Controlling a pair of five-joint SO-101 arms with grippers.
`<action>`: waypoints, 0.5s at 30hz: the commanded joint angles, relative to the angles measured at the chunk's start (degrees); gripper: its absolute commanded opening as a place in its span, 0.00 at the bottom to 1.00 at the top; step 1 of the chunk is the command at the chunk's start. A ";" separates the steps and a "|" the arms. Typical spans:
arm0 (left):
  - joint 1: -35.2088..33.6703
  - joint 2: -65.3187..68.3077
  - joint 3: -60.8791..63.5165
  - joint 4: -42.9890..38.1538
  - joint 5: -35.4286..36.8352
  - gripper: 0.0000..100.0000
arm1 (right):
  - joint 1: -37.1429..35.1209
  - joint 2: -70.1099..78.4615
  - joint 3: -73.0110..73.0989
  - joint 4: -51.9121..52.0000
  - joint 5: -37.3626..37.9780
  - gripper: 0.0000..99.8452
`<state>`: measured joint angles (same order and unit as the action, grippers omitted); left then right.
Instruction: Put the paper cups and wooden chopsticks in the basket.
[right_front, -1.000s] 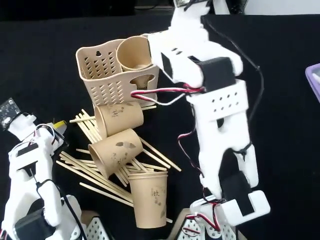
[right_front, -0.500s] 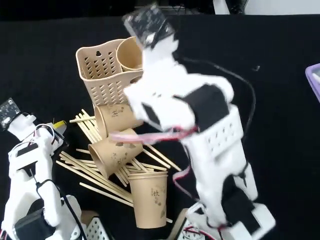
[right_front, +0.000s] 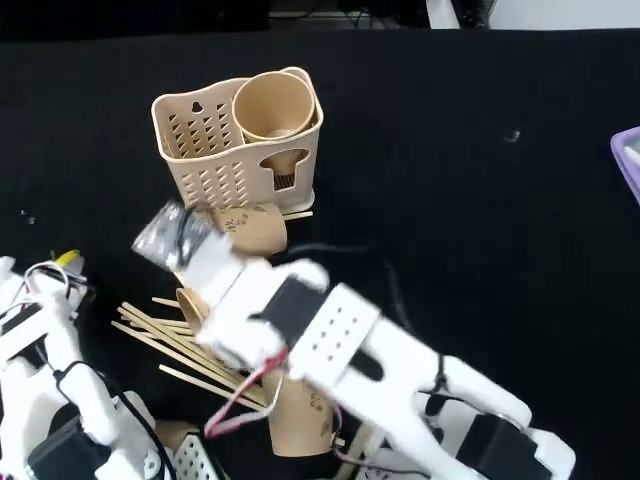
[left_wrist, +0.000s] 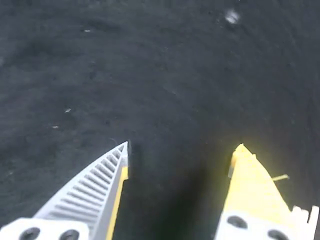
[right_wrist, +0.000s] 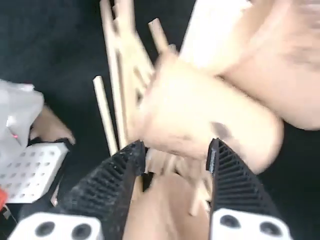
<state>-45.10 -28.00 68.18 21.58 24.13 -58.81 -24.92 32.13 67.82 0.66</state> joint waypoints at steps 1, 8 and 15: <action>-1.01 -1.85 -1.19 -0.97 2.02 0.32 | -4.13 -2.86 0.75 -3.87 -3.43 0.21; -0.92 -1.85 -1.19 -1.05 2.02 0.32 | -4.48 -2.68 1.89 -5.10 -4.04 0.31; -0.40 -1.85 -1.19 -1.05 2.02 0.32 | 2.90 -3.12 9.54 -15.65 -3.60 0.33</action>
<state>-45.63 -28.00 68.18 21.58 25.80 -61.10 -25.54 40.40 56.13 -2.68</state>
